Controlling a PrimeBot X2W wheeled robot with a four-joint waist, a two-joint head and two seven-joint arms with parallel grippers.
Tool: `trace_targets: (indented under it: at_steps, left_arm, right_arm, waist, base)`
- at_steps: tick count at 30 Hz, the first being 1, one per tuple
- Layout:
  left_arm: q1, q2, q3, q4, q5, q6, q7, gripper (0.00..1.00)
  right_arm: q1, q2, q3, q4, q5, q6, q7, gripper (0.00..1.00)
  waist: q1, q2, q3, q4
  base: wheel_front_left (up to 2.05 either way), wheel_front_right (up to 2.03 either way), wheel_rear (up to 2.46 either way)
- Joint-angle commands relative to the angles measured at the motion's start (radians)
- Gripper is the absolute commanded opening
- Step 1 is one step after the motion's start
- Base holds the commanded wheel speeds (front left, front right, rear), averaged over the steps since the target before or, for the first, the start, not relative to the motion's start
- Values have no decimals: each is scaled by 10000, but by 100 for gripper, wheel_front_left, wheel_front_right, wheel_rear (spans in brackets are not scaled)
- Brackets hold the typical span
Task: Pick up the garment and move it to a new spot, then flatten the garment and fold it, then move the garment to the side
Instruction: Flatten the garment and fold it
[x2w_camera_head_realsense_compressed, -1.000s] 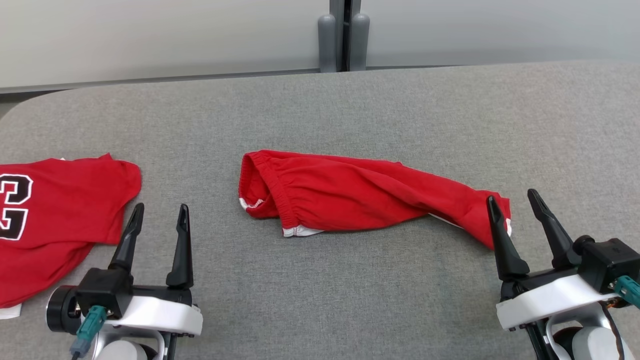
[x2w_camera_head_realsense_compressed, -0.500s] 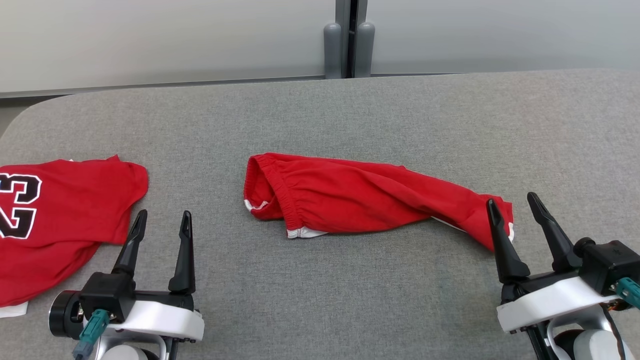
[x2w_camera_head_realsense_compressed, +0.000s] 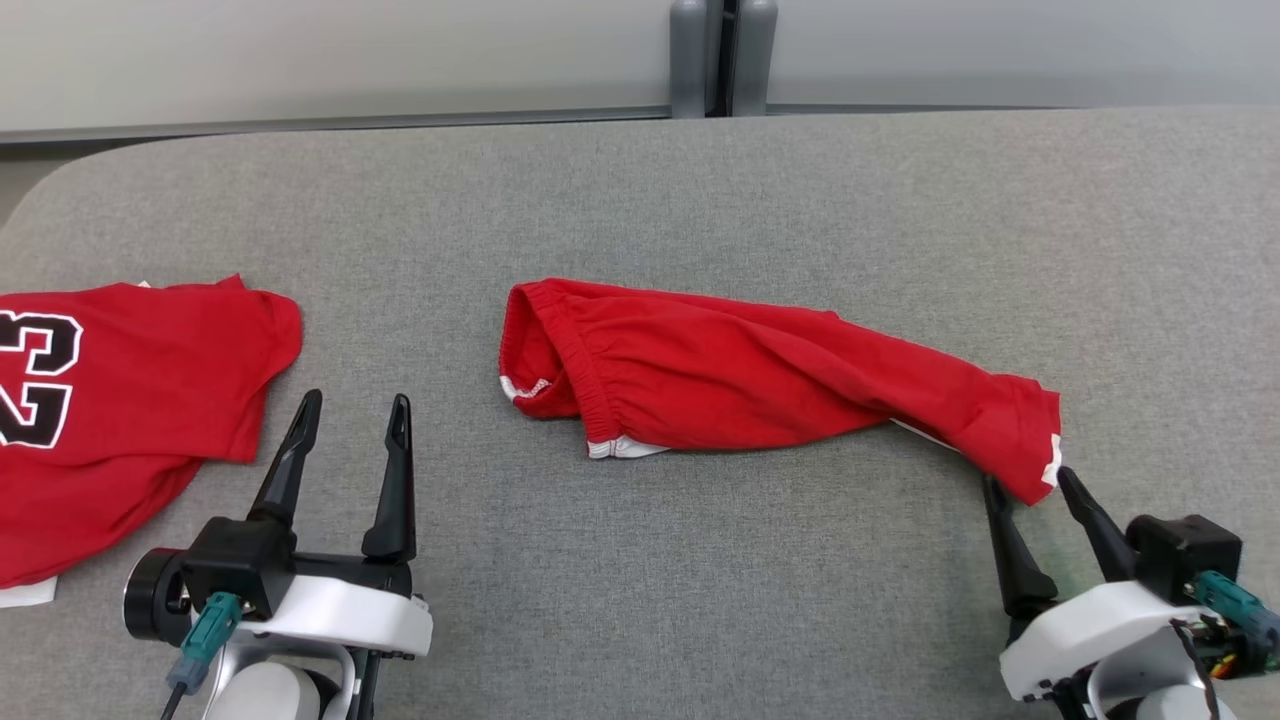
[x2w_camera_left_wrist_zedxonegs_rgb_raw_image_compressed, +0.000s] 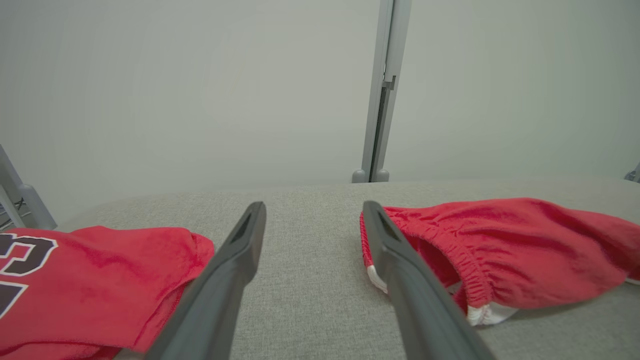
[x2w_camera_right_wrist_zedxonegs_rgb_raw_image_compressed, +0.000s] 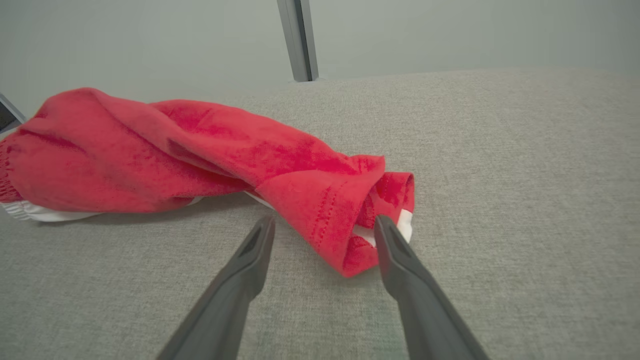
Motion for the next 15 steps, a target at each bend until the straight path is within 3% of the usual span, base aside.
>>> trace_targets:
  at_steps: [1, 2, 3, 4, 5, 15]
  left_arm:
    - [-223, -13, 13, 38, 18, -44, -48, 100]
    - [-236, -22, 7, 51, 9, -63, -51, 100]
    - [-244, -26, -3, 73, 4, -58, -53, 100]
    - [-264, -28, -6, 85, 0, -65, -50, 100]
    - [-307, -27, -10, 93, 3, -72, -52, 100]
    - [-594, -41, -28, -20, 83, -96, -61, 100]
  right_arm:
    - [-270, 10, 61, 287, -51, -3, -115, 100]
    - [-365, -13, 147, 373, -37, -2, -153, 100]
    - [-486, -15, 226, 436, 5, -3, -239, 45]
    - [-589, -10, 265, 461, 32, -3, -301, 8]
    - [-675, -21, 305, 476, 44, -3, -359, 0]
    - [-1742, -255, 457, -185, 320, -3, -766, 0]
  waist:
    - [0, -1, 128, 10]
    - [0, -1, 172, 12]
    - [0, -1, 206, 10]
    - [0, -1, 243, 0]
    - [0, -1, 268, -10]
    - [0, -1, 606, -97]
  base:
    - [0, 0, 0]
    - [0, 0, 0]
    - [0, 0, 0]
    - [0, 0, 0]
    - [0, 0, 0]
    - [0, 0, 0]
